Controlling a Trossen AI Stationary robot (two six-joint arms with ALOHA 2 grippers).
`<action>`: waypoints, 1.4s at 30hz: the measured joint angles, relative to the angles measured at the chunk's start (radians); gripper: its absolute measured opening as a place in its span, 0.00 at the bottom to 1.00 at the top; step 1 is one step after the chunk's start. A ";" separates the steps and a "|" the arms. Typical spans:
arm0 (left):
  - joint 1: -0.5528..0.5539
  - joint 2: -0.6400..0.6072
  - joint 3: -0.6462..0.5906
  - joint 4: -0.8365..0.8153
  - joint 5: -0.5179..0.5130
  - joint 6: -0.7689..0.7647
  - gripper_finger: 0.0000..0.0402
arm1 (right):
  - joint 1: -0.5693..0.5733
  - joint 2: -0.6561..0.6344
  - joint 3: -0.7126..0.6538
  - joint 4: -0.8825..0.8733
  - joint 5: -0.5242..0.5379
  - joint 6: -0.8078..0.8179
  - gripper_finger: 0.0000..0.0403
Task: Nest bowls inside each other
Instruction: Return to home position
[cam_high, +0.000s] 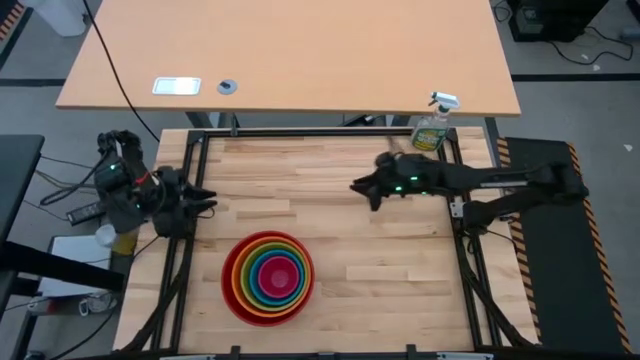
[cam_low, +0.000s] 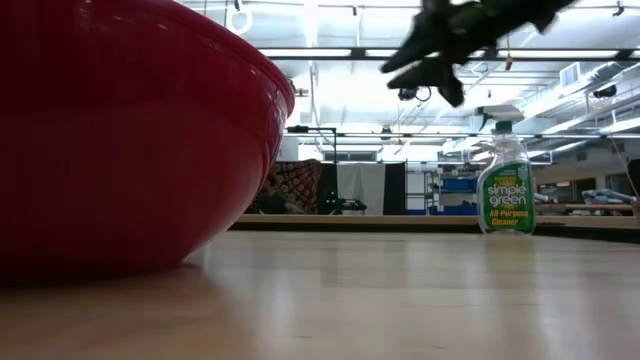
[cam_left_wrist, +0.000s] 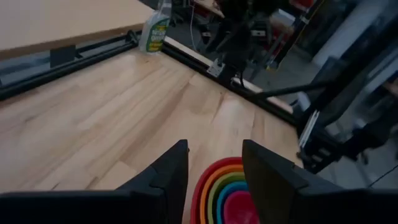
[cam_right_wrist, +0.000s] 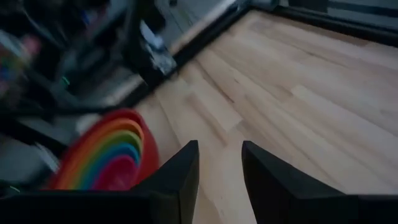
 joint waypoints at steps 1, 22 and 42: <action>0.000 -0.029 -0.012 0.003 -0.009 -0.005 0.38 | -0.015 -0.042 -0.047 0.033 -0.008 0.021 0.32; 0.000 -0.182 -0.027 -0.106 -0.337 -0.052 0.38 | -0.392 -0.556 -0.543 0.235 -0.306 0.141 0.32; -0.013 -0.177 -0.172 0.173 -0.324 -0.124 0.38 | -0.702 -0.619 -0.658 0.346 -0.732 0.201 0.29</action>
